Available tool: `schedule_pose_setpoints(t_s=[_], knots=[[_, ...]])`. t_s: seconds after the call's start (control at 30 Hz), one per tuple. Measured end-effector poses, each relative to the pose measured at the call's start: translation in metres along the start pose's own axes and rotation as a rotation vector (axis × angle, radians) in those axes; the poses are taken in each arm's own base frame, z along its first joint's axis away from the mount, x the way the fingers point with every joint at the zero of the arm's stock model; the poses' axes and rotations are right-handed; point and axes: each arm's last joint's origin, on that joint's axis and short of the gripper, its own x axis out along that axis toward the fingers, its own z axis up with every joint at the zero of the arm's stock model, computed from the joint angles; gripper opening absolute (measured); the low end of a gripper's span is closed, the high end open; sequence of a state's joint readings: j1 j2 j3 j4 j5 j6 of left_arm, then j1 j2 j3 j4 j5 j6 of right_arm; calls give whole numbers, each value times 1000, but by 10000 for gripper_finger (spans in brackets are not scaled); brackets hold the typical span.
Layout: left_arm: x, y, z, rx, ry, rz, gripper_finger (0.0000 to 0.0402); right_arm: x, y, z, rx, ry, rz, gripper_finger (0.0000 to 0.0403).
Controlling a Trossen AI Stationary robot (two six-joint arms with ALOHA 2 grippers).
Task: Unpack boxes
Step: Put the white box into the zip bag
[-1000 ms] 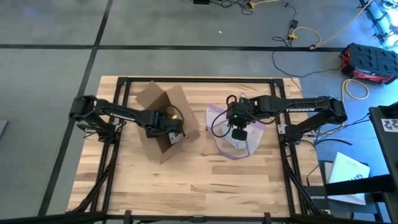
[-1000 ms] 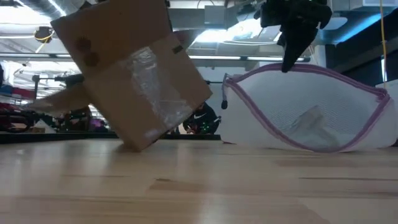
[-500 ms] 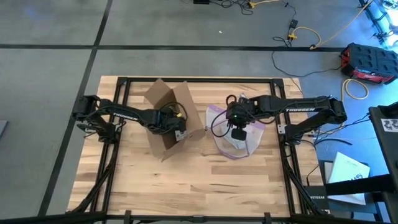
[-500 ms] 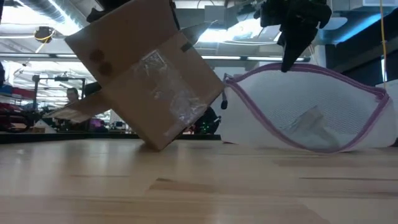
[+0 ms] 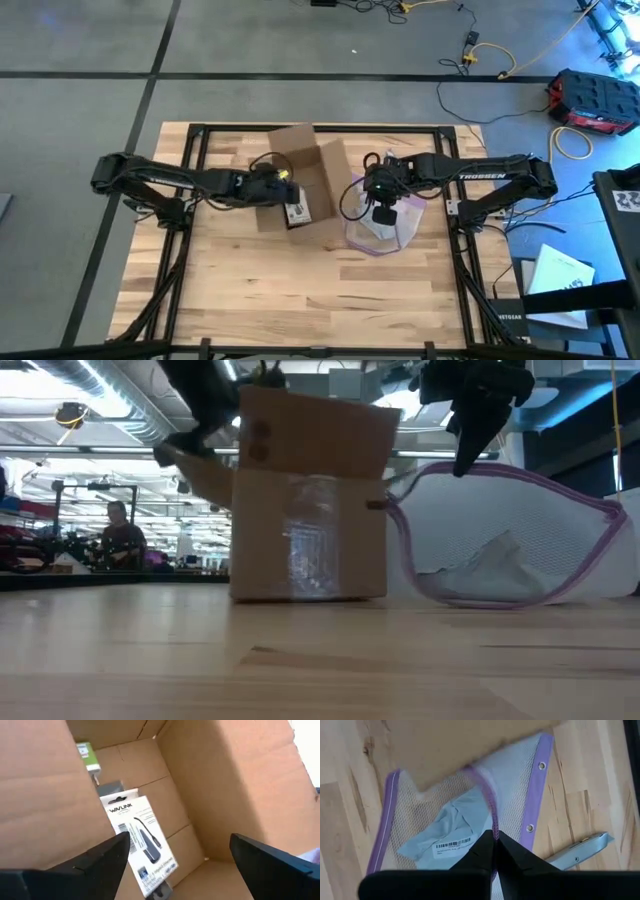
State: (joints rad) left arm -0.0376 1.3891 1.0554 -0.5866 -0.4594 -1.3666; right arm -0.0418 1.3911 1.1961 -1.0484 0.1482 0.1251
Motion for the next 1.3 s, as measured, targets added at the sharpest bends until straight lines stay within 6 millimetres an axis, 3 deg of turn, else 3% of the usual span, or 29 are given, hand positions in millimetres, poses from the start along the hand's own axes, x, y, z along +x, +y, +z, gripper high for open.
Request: schedule_pose_setpoints(t_s=[0.17, 0.37, 0.53, 0.73, 0.93, 1.13, 1.3], knots=[[-11, 2, 9, 42, -30, -17, 329, 0, 0, 0, -1, 0, 0, 0], [-6, -6, 27, 93, -55, -81, 329, 0, 0, 0, -1, 0, 0, 0], [-13, -20, 35, 358, -88, -170, 329, 0, 0, 0, 4, 0, 0, 0], [-11, -14, 45, 738, 19, -107, 329, 0, 0, 0, 20, 1, 6, 0], [11, -10, 58, 939, 211, -157, 329, 0, 1, -1, 37, 13, 39, 0], [46, 2, 74, 1006, 389, -216, 329, 0, 2, -4, 78, 43, 56, 0], [70, 17, 73, 1199, 528, -213, 329, 0, 2, -4, 124, 44, 52, 0]])
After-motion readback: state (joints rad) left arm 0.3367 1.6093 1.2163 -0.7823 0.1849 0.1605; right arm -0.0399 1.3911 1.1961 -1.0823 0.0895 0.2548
